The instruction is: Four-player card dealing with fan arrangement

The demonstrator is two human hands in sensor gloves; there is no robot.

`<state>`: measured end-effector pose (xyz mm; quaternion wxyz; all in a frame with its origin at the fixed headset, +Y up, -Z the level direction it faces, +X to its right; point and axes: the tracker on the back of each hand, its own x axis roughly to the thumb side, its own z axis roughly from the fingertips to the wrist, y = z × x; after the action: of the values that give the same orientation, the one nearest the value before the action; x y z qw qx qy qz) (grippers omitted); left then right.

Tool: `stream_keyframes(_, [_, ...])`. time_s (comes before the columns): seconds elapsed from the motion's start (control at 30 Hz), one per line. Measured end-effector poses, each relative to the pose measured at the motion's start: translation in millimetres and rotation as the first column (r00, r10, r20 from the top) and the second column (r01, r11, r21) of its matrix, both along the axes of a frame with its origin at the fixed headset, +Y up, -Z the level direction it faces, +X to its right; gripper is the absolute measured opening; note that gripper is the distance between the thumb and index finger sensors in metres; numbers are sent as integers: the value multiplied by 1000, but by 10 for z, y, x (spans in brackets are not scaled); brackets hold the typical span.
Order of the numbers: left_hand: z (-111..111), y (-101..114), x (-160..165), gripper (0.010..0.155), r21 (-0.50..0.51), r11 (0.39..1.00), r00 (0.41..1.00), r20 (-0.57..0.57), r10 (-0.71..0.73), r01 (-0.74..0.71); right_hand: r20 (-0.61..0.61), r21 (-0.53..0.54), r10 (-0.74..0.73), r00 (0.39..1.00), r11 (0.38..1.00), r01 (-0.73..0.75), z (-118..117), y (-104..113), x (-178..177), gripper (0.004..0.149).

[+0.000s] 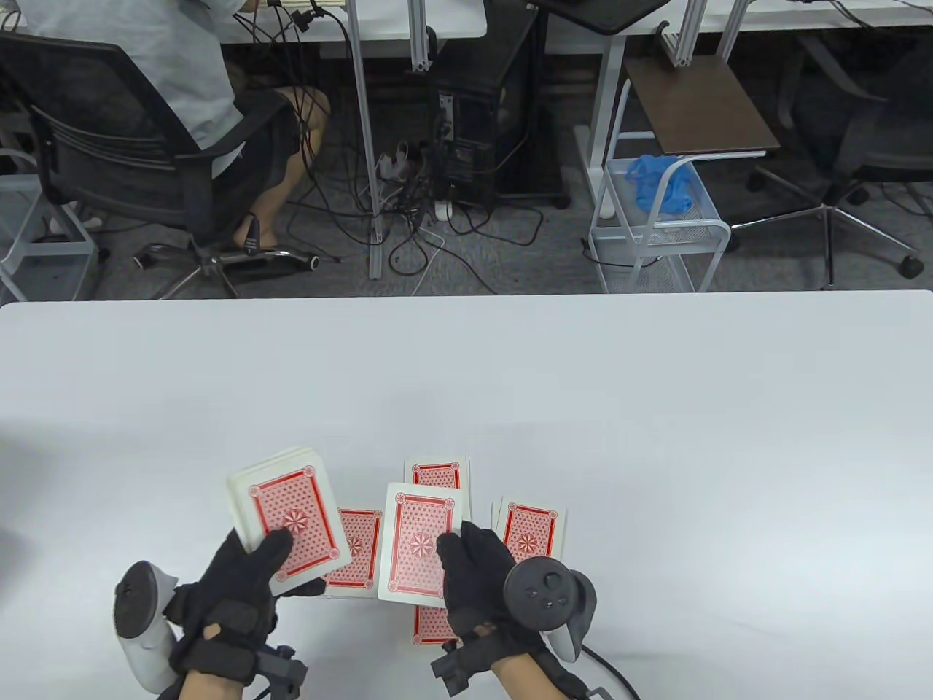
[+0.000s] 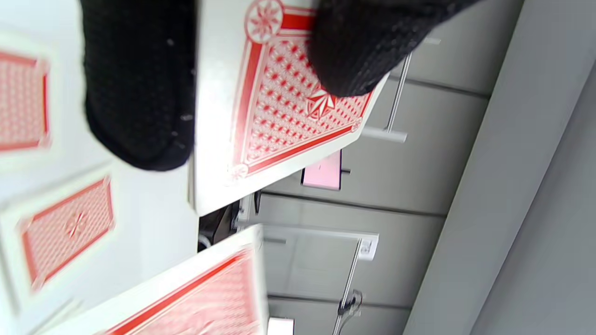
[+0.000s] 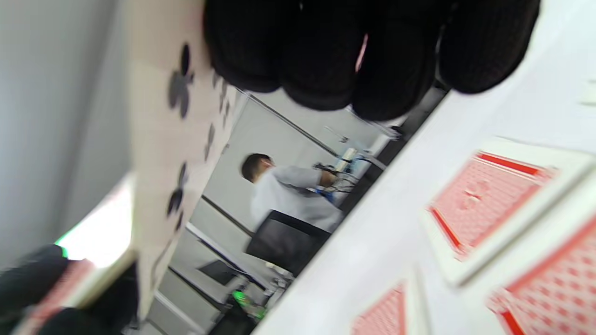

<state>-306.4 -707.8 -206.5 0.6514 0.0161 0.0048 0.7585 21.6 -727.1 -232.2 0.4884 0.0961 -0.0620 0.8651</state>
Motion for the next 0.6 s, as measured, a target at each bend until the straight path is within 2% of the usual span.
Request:
stream_keyframes(0.1, [13, -4, -120, 53, 3, 999, 997, -59, 40, -40, -75, -191, 170, 983, 965, -181, -187, -57, -328, 39])
stream_keyframes(0.2, [17, -11, -151, 53, 6, 998, 996, -70, 56, -56, -141, -286, 301, 943, 900, -329, -357, -118, -714, 41])
stream_keyframes(0.3, [26, -22, -187, 52, 4, 999, 995, -89, 41, -41, -146, -301, 470, 871, 817, -491, -451, -173, -1025, 41])
stream_keyframes(0.37, [30, -31, -205, 52, -1, 999, 994, -100, 36, -37, -129, -265, 686, 716, 672, -691, -487, -236, -1200, 42])
stream_keyframes(0.4, [30, -33, -210, 52, -1, 999, 994, -101, 36, -37, -126, -247, 749, 651, 612, -751, -493, -270, -1243, 44])
stream_keyframes(0.47, [24, -48, -225, 52, -8, 999, 994, -105, 31, -32, -122, -212, 876, 466, 436, -875, -480, -383, -1321, 47])
stream_keyframes(0.5, [21, -58, -228, 52, -14, 1000, 994, -107, 26, -28, -107, -196, 891, 441, 416, -888, -470, -370, -1325, 46])
stream_keyframes(0.6, [16, -100, -212, 52, -47, 999, 994, -113, 7, -12, -114, -141, 861, 495, 479, -866, -455, -231, -1305, 49])
